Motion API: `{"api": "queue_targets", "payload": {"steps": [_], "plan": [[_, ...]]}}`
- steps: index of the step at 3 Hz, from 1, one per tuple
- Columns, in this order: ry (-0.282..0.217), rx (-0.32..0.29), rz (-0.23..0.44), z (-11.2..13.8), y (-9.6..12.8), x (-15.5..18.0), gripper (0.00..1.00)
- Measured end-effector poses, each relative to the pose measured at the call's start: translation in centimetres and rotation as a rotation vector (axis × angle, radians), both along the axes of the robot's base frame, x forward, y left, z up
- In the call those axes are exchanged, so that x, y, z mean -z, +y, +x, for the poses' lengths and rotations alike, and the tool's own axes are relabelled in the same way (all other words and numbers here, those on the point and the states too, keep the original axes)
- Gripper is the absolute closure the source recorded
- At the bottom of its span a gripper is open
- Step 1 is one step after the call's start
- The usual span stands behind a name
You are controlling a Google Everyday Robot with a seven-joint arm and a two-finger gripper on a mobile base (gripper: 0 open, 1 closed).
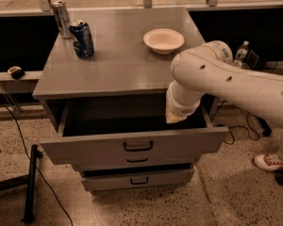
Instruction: Open top drawer
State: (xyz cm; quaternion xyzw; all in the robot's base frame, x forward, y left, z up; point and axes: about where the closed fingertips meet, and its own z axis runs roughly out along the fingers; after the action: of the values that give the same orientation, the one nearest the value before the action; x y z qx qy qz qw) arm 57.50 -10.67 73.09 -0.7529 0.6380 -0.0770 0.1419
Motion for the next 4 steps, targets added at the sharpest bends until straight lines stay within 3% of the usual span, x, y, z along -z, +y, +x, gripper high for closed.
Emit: {"api": "queue_targets", "payload": {"steps": [2,4], "plan": [[0.111,0.024,-0.014,-0.3,-1.1,5.3,1.0],[0.13,0.021,-0.008,-1.2,-1.5,5.3,1.0]]}}
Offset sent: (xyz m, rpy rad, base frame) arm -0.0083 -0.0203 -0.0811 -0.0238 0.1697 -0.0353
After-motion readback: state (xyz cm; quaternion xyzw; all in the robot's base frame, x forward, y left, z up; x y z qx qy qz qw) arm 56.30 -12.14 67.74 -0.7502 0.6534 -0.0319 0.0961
